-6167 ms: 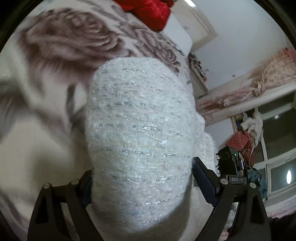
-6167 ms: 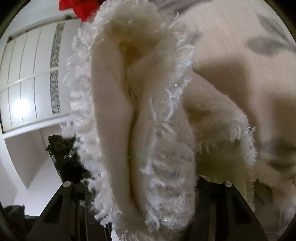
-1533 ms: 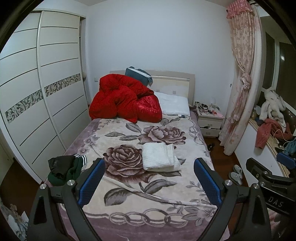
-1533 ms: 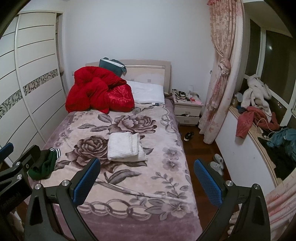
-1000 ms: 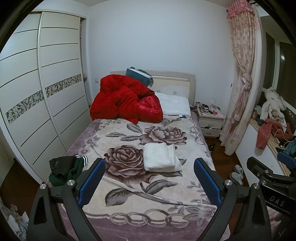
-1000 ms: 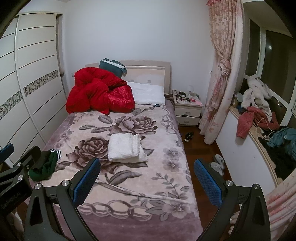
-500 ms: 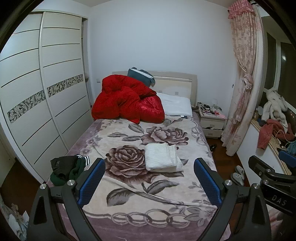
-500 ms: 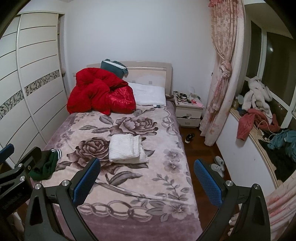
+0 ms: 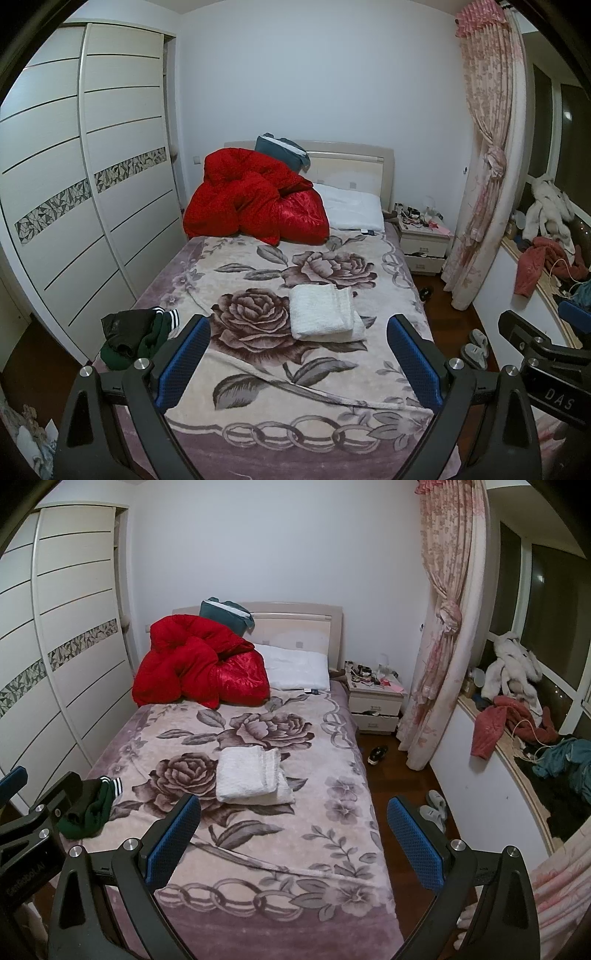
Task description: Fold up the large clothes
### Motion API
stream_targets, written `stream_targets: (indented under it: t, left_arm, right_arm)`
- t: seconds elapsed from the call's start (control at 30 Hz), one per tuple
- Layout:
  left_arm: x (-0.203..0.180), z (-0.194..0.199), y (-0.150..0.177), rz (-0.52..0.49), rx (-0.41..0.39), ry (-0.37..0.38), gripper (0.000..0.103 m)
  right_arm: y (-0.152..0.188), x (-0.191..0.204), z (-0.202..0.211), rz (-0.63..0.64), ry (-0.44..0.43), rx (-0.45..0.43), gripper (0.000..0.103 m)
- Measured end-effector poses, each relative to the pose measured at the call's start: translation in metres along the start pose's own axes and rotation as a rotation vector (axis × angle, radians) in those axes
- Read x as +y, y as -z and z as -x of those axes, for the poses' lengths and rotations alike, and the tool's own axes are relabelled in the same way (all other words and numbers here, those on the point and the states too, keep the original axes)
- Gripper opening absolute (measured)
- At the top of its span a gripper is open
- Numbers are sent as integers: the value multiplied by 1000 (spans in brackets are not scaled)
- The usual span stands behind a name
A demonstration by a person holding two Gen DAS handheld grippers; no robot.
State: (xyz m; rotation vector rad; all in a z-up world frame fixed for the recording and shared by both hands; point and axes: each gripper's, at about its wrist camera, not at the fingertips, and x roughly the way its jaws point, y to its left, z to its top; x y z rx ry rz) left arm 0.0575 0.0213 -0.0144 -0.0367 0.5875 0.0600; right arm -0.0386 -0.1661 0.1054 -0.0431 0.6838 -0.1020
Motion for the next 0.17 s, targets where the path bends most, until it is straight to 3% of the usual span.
stream_targets:
  t: [0.17]
  left_arm:
    - [0,-1,1,4,-1,-5,98]
  right_arm:
    - [-2,1,1,-1,0,-1,102]
